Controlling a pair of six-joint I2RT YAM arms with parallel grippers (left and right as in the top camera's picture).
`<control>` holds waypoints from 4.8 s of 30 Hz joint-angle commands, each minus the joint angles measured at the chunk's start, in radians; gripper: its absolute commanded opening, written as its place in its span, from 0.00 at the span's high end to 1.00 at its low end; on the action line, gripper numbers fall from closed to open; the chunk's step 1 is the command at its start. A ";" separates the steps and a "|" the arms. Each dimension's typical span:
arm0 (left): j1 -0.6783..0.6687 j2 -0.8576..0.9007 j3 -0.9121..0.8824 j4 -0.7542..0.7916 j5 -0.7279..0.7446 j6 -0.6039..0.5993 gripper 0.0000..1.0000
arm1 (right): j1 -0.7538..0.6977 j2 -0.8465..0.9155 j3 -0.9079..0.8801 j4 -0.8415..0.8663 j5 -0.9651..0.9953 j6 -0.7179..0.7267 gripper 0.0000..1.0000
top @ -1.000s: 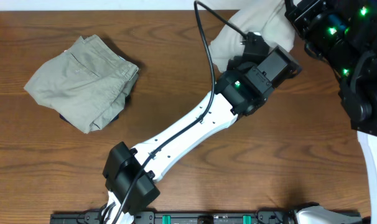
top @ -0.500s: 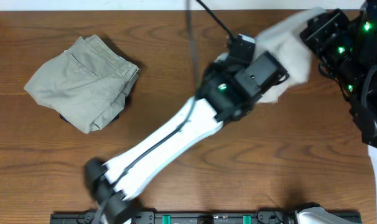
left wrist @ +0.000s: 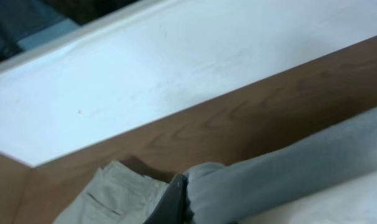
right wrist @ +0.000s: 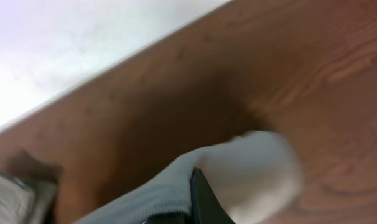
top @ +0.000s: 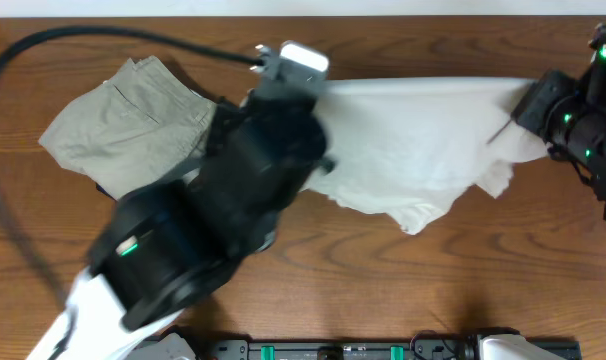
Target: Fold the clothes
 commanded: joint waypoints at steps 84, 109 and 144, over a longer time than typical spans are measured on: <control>0.511 0.165 0.227 -0.220 0.267 -0.010 0.02 | 0.339 0.476 -0.784 0.640 -0.486 -0.185 0.54; 0.511 0.165 0.227 -0.236 0.267 -0.010 0.02 | 0.351 0.476 -0.850 0.867 -0.396 -0.092 0.70; 0.511 0.165 0.227 -0.236 0.267 -0.010 0.02 | 0.240 0.284 -0.808 1.007 -0.236 -0.046 0.99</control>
